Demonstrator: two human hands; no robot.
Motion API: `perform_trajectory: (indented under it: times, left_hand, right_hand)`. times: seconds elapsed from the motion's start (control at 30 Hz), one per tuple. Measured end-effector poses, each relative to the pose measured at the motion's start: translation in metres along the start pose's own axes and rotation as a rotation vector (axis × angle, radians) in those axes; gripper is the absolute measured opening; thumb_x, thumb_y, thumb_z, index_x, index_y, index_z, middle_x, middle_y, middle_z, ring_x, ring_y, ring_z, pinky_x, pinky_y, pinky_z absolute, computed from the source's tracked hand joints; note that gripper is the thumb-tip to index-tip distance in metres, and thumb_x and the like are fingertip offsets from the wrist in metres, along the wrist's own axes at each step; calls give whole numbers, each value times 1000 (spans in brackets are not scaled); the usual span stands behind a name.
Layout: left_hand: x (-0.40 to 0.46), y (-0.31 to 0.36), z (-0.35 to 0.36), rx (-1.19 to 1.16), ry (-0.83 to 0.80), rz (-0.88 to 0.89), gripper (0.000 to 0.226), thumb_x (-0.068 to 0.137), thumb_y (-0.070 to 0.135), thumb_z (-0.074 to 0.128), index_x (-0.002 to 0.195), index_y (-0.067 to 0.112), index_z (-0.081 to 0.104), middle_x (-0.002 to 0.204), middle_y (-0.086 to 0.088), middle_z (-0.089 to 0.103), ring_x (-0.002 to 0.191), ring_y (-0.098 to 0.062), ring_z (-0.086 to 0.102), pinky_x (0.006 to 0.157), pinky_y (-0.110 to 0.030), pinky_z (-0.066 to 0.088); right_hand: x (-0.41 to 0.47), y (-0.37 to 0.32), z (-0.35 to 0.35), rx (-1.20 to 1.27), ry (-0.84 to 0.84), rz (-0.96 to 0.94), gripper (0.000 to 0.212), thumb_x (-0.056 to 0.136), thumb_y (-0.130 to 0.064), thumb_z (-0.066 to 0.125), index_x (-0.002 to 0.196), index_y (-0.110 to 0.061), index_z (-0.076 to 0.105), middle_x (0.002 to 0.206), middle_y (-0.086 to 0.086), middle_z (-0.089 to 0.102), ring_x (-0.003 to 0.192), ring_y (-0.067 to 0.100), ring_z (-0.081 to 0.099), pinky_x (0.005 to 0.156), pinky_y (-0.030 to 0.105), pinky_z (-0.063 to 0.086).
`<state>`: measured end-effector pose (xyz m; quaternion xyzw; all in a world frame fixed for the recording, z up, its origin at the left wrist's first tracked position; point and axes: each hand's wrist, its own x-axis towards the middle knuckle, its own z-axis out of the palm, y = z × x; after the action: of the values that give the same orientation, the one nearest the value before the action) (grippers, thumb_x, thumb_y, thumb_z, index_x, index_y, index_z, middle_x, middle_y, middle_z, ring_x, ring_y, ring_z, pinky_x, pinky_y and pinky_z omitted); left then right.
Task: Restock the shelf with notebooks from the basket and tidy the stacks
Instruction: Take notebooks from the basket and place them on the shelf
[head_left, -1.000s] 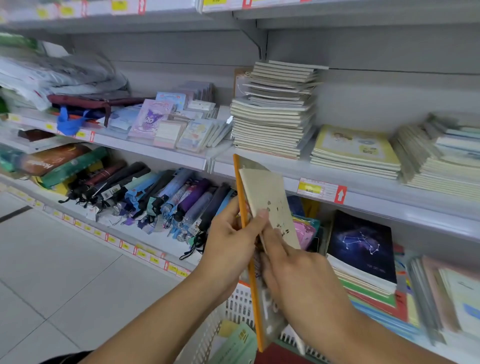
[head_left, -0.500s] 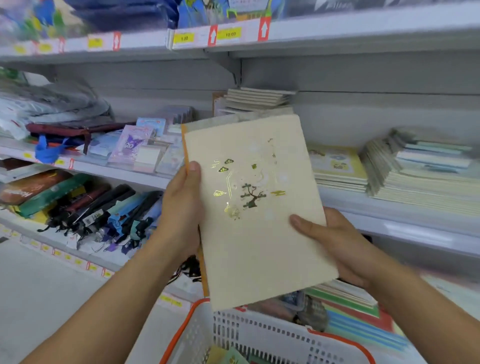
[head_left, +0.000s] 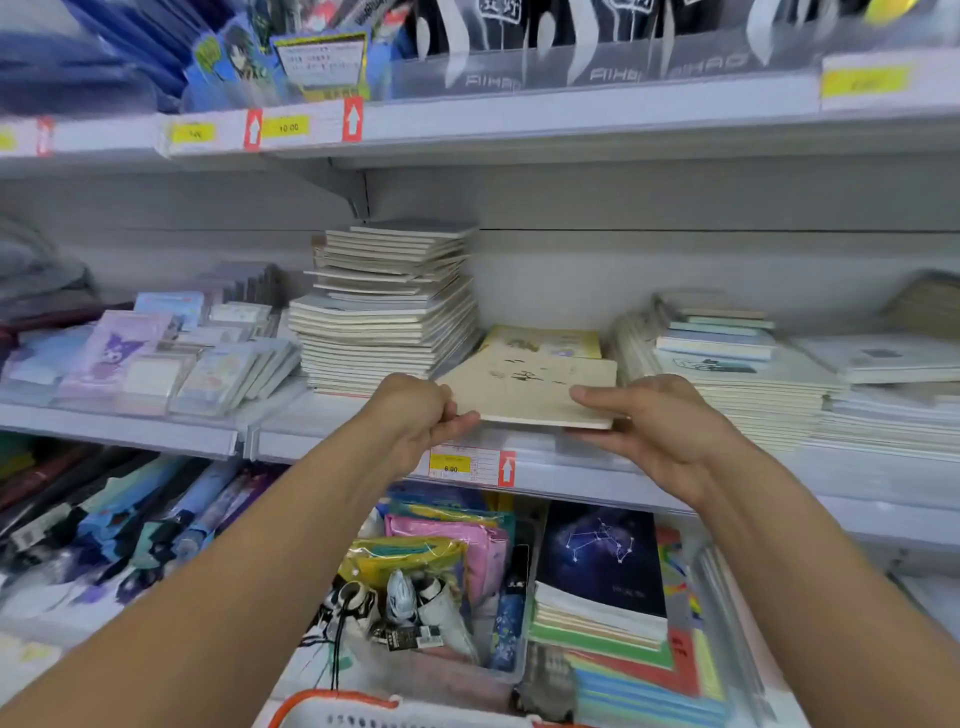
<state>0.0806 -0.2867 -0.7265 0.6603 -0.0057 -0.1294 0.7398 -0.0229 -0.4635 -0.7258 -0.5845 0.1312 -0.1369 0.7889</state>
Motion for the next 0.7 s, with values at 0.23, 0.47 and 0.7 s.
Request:
perform_trajectory:
  times: [0.23,0.47,0.7]
  left_hand:
    - [25,12,28,-105,-99,-67,42,98,-13,33,140,-9,32,126,-25,42,100,-28,60,84,-39,55]
    - [41,0,47,-212,-144,-172,29,99,-5,38,127,-2,46,146,-30,34,136,-40,37,107,-40,39]
    - [43,1,80,-272,-392,-262,30,101,1,29,127,-6,43,132,-28,50,129,-42,47,109,-39,38]
  right_hand:
    - [19,20,3,-261,176,-115,30,82,16,68,85,-12,56,98,9,67,99,24,65,96,30,49]
    - [41,17,-6,336,181,-64,22,90,19,52,110,11,52,98,12,50,107,19,52,117,36,32]
    - [54,34,-3,-41,67,1,71,91,-3,63,152,-2,26,153,5,36,144,21,32,121,36,23]
